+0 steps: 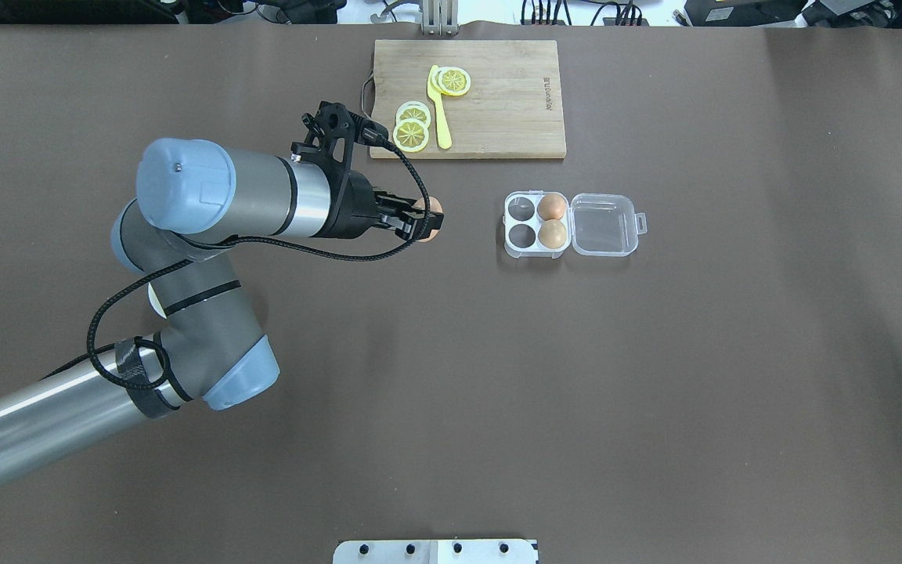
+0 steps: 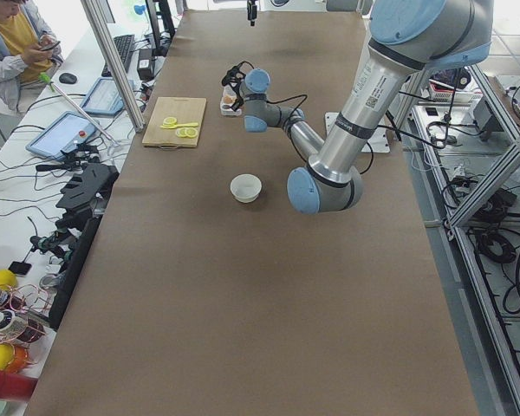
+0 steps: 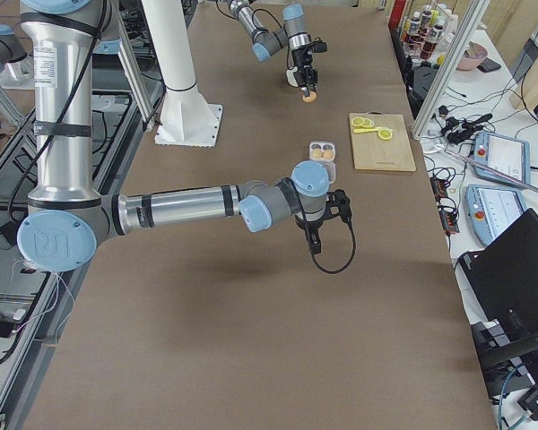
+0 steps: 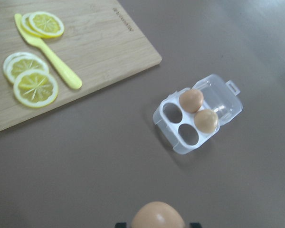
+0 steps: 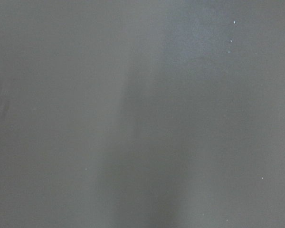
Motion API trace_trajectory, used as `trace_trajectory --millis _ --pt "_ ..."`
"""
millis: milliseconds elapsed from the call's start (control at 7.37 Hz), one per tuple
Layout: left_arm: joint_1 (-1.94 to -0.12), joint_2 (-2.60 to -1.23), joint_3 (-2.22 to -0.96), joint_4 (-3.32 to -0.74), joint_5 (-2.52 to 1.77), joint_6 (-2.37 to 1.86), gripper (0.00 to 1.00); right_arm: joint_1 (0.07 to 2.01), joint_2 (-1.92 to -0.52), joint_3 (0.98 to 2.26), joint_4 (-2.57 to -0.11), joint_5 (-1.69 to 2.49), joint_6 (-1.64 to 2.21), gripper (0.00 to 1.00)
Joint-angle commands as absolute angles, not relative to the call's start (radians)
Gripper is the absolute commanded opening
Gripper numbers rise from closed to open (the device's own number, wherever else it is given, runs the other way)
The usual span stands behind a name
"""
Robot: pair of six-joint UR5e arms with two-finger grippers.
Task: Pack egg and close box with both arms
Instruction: 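Carry the egg with the left gripper over to the clear egg box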
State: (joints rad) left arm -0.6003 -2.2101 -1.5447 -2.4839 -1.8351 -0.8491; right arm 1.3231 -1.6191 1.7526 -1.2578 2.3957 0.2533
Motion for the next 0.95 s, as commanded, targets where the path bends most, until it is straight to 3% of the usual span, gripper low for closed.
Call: trace_trajectory --millis 0,814 --pt "-0.546 -2.256 -1.519 -2.493 -1.744 -0.87 0.0 1.322 -1.618 1.75 -1.258 2.387 0.255 0.99" --pt "-0.347 -2.299 -1.485 -2.531 -1.274 -0.536 0.0 1.325 -1.612 1.749 -1.258 2.396 0.27 0.99"
